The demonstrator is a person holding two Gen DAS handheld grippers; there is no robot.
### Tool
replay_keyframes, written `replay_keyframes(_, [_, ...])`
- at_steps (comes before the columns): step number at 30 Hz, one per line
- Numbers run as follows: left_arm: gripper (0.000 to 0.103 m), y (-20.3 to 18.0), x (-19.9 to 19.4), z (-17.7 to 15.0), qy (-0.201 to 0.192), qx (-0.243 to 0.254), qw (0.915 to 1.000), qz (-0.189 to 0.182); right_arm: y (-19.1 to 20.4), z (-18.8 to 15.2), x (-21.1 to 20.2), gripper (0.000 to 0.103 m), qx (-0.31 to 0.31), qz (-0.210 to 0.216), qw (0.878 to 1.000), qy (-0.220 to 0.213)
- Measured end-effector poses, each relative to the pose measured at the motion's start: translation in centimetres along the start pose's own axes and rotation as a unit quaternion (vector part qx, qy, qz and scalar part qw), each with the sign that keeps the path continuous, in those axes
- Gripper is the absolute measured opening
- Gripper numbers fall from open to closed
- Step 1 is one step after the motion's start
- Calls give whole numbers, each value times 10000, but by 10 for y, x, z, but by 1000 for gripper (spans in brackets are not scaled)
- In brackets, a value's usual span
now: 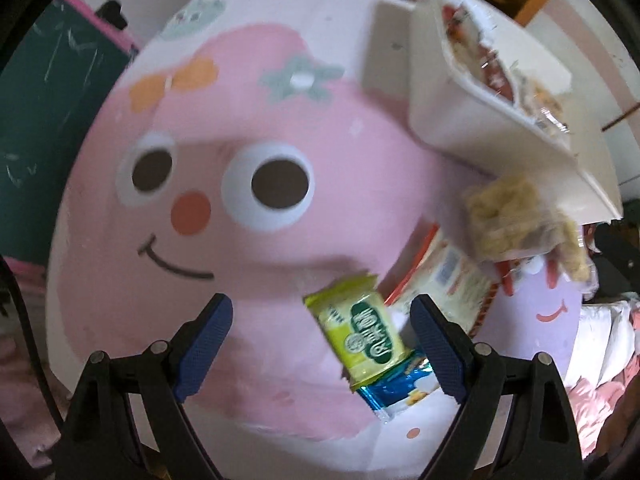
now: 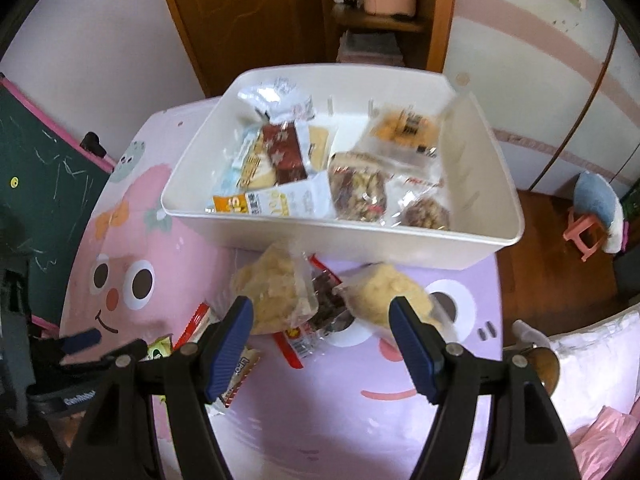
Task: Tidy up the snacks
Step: 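Grasp the green biscuit packet with the left tool while the right tool grasps a puffed snack bag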
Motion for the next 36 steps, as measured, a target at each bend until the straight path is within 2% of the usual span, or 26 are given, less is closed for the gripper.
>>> replay_keyframes(6, [89, 7, 22, -18, 329, -249, 9991, 14, 4, 0, 29, 71, 47, 144, 9996, 240])
replay_keyframes(10, [86, 5, 27, -23, 430, -230, 9988, 31, 6, 5, 42, 71, -14, 193, 9994, 277])
replay_keyframes(14, [77, -1, 29, -25, 496, -243, 9985, -63, 10, 11, 51, 71, -58, 261, 9992, 290])
replay_keyframes(16, [68, -5, 28, -25, 500, -209, 9984, -142, 12, 13, 55, 71, -119, 276, 9991, 301])
replay_keyframes(18, [56, -10, 27, -27, 498, -140, 9985, -198, 16, 13, 59, 67, -165, 311, 9988, 354])
replay_keyframes(21, [45, -18, 23, -29, 463, 44, 9987, -219, 23, 7, 68, 55, -222, 461, 9973, 534])
replay_keyframes(23, [44, -20, 22, -29, 456, 95, 9988, -178, 29, 4, 71, 44, -228, 636, 9960, 589])
replay_keyframes(24, [44, -20, 22, -30, 459, 89, 9987, -197, 33, 2, 72, 43, -233, 712, 9954, 595])
replay_keyframes(26, [43, -19, 22, -31, 494, 44, 9984, -272, 36, 2, 71, 33, -263, 757, 9951, 577])
replay_keyframes(32, [43, -7, 20, -35, 688, -329, 9954, -579, 43, 1, 63, 21, -294, 867, 9947, 459])
replay_keyframes(34, [46, -2, 20, -36, 726, -421, 9948, -580, 44, 0, 59, 20, -297, 878, 9948, 421])
replay_keyframes(36, [54, 4, 22, -37, 726, -431, 9951, -524, 45, -1, 56, 19, -282, 874, 9950, 403])
Point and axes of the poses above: each gripper's, at about its wrist camera, not at the fingertips, and x roughly the way its jaws point, y to its left, z to its top, the point moved 10 cm from there along x, roughly the way its jaws point, and after that the axes turned 3 degrees about -x, right-handed, at the moved point
